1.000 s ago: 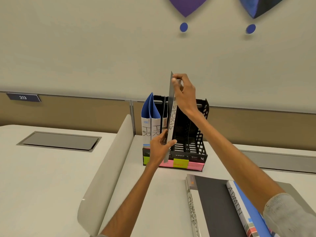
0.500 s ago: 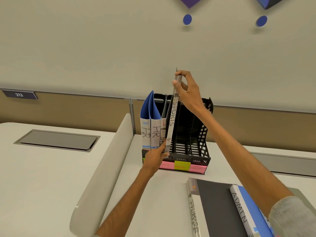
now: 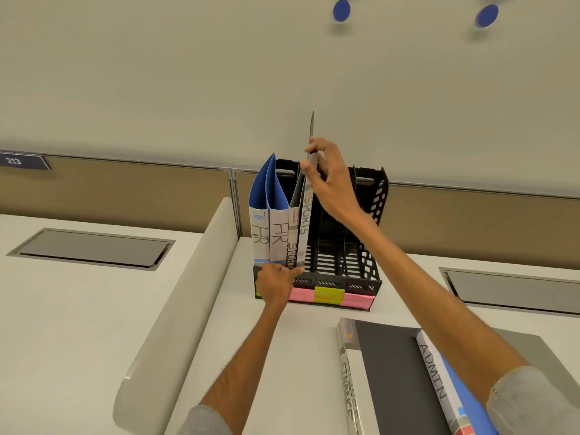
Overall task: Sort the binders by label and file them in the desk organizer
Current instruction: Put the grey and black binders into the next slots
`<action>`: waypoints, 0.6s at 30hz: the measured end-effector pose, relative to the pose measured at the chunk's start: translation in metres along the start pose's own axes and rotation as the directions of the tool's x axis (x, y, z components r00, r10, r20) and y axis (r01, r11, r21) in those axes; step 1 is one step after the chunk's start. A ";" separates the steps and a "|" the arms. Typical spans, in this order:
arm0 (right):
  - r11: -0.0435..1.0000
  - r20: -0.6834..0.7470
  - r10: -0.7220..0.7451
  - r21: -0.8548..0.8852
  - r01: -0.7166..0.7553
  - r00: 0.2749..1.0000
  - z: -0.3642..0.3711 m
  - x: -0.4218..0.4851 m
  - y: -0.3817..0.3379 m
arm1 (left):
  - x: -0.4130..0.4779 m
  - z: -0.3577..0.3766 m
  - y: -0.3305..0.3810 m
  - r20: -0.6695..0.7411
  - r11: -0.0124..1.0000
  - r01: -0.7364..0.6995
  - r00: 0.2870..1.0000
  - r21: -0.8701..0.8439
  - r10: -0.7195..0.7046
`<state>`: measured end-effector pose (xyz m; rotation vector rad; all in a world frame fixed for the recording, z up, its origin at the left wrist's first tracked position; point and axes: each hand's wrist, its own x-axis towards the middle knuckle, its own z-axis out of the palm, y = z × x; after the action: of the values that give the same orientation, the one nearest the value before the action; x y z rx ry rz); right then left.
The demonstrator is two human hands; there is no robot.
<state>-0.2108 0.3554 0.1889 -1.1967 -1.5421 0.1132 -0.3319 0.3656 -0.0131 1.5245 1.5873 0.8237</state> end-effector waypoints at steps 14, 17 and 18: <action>0.982 0.167 0.188 -0.038 -0.184 0.968 0.014 -0.051 0.034 | -0.024 -0.007 -0.013 0.126 0.998 -0.043 0.991 -0.036 0.047; 0.978 0.146 0.196 0.037 -0.204 0.970 0.007 -0.067 0.031 | -0.036 -0.009 -0.015 0.157 0.999 -0.036 0.987 -0.017 0.038; 0.968 0.135 0.228 0.074 -0.239 0.964 0.004 -0.076 0.030 | -0.040 -0.010 -0.017 0.162 0.999 -0.037 0.986 -0.003 0.037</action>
<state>-0.2063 0.3179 0.1166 -1.3171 -1.4819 0.4166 -0.3492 0.3248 -0.0189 1.5834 1.4447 0.7009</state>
